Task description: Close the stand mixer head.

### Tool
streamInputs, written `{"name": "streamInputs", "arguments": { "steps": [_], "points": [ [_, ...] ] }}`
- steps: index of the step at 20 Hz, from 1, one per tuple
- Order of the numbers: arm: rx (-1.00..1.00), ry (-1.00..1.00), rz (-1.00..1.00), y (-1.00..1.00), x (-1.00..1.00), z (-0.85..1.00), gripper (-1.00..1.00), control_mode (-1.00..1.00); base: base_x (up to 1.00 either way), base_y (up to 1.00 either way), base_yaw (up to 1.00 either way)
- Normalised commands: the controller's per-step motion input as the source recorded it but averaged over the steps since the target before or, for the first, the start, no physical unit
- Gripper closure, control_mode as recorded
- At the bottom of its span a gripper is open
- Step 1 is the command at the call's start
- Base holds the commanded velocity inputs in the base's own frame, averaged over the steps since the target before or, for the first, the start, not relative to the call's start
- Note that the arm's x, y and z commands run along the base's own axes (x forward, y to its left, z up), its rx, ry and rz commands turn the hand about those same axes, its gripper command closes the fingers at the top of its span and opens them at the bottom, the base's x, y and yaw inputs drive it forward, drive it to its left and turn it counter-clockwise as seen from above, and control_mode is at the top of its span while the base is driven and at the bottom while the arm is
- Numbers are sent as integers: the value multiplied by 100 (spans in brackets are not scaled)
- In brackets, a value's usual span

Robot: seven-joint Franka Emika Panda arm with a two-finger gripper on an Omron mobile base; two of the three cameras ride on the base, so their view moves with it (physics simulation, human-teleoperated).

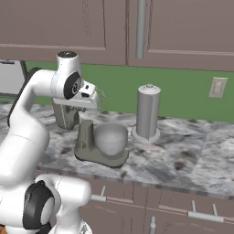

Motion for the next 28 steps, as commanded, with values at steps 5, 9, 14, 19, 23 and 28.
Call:
{"name": "streamInputs", "arguments": {
  "steps": [5, 9, 14, 19, 23, 28],
  "points": [
    [-9, -3, 0, 56, -2, 0, -100, -100, 0, 0, 0],
    [-13, -13, 0, 100, -18, 0, -100, -100, 0, 0, 0],
    [-2, -14, -5, 99, -8, -3, -100, -100, 0, 0, 0],
    [-9, -18, -7, 98, 3, -1, -100, -100, 0, 0, 0],
    [-23, -9, -11, 64, 62, 0, -100, -100, 0, 0, 0],
    [-3, -2, -30, 4, 58, -4, -100, -100, 0, 0, 0]
  ]
}}
